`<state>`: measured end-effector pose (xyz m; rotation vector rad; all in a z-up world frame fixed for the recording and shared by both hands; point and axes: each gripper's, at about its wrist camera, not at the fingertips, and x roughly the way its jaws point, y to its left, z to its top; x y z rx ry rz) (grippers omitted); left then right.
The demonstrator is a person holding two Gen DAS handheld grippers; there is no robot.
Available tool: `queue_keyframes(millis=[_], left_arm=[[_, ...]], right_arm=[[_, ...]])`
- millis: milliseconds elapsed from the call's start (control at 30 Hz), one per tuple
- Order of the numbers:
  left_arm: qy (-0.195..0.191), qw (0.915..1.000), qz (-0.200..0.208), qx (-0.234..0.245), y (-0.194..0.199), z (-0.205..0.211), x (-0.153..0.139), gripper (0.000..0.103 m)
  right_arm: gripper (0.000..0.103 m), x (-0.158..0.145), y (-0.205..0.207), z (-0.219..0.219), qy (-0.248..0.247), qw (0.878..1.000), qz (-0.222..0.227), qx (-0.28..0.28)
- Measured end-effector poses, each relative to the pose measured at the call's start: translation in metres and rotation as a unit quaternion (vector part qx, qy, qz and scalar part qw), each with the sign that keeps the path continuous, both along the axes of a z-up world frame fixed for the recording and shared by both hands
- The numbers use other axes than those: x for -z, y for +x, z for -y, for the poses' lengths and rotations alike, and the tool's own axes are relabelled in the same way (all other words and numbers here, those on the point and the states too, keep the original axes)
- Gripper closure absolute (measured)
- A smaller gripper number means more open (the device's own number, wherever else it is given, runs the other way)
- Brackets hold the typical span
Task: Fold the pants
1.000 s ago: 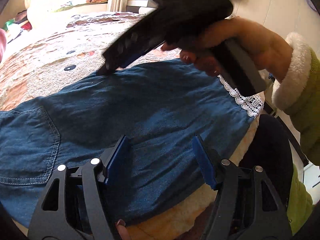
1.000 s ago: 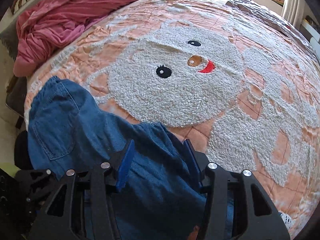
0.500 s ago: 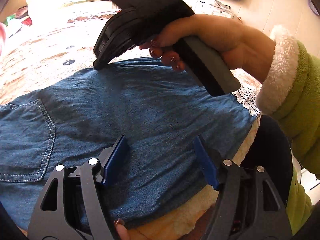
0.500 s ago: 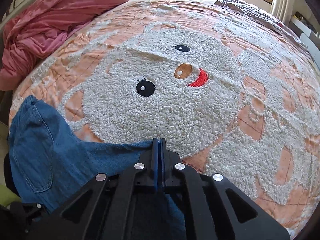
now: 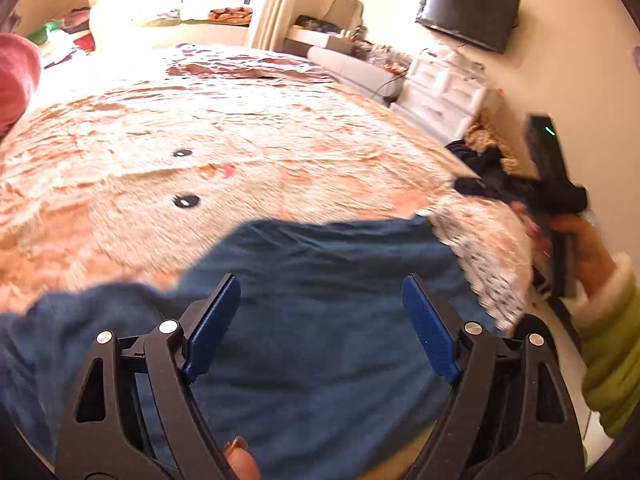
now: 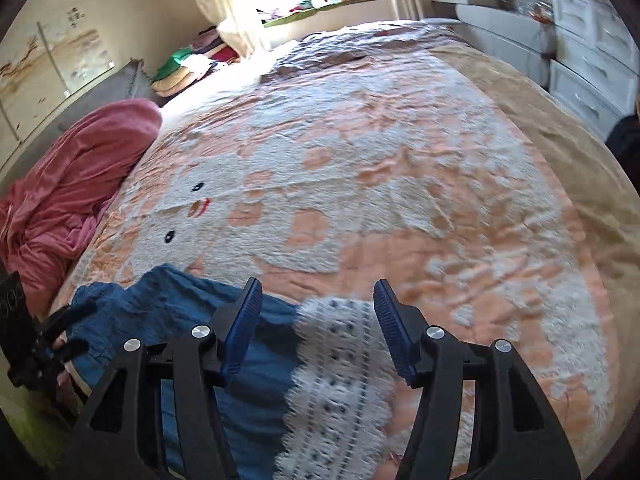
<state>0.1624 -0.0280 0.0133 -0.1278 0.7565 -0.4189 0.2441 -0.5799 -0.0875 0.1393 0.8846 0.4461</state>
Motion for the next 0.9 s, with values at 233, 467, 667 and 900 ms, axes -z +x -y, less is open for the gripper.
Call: queue_keyframes(millis=[233,467,667,900], left_arm=[[0.054,0.9898,-0.104,-0.081,0.085,-0.014,0.032,0.027],[0.036,0.9854,-0.138,-0.093,0.102,-0.015,0.058,0.050],[0.042,0.9891,-0.117,-0.078,0.096,0.001,0.057,0.082],[0.091,0.9887,-0.073,-0.094,0.096,0.011,0.053,0.082]], right_arm=[[0.046,0.040,0.003,0.012,0.019,0.999,-0.043,0.010],[0.050,0.061,0.002,-0.007,0.006,0.999,-0.036,0.003],[0.084,0.054,-0.026,-0.032,-0.045,0.998,0.026,-0.038],[0.085,0.008,-0.028,-0.034,-0.075,0.990,0.118,-0.034]])
